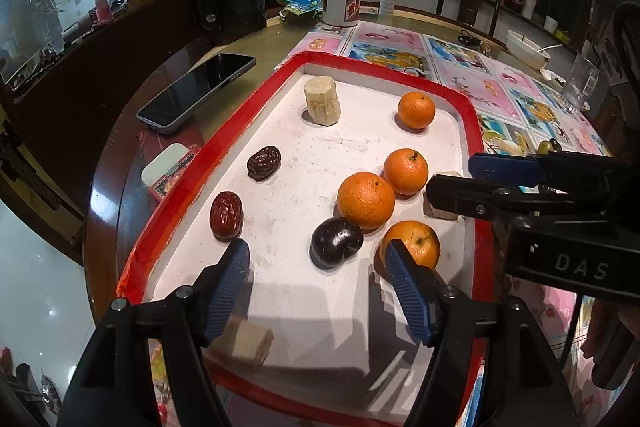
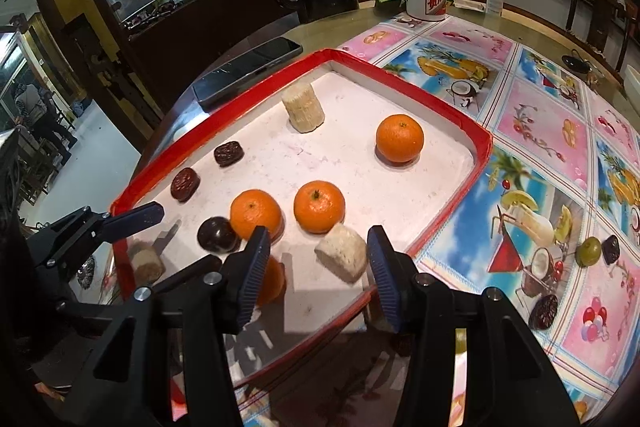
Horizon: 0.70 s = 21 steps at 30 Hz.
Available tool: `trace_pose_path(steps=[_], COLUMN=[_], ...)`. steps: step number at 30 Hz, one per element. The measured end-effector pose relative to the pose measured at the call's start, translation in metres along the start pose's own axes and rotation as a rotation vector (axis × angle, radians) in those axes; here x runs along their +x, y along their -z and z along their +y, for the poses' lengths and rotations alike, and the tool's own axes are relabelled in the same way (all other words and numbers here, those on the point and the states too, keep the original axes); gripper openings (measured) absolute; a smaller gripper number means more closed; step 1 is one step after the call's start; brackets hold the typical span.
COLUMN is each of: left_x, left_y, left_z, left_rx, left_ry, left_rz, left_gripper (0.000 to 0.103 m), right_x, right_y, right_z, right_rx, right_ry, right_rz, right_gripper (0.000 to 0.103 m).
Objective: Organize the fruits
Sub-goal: 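Open both tools to release the cylinder and plum in the tray, then move both open tools back over the remaining fruit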
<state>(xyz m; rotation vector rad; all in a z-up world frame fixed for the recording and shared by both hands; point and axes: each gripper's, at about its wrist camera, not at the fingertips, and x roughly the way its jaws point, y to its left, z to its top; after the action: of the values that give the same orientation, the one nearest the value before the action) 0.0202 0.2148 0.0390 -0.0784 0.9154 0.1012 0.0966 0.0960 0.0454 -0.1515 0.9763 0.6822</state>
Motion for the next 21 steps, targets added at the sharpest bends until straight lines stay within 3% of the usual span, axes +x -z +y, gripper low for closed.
trace_pose_path(steps=[12,21], left_x=[-0.016,-0.023], left_y=[0.008,-0.003], left_z=[-0.030,-0.097], left_rx=[0.013,0.081], left_ry=[-0.018,0.055], left_rz=[-0.026,-0.053], left_gripper=[0.071,0.071], right_x=[-0.044,-0.070], right_y=[0.037,0.082], right_z=[-0.020,-0.106], right_rx=[0.027,0.155], right_ry=[-0.013,0.095], right_rz=[-0.027,0.000], right_gripper=[0.055,0.057])
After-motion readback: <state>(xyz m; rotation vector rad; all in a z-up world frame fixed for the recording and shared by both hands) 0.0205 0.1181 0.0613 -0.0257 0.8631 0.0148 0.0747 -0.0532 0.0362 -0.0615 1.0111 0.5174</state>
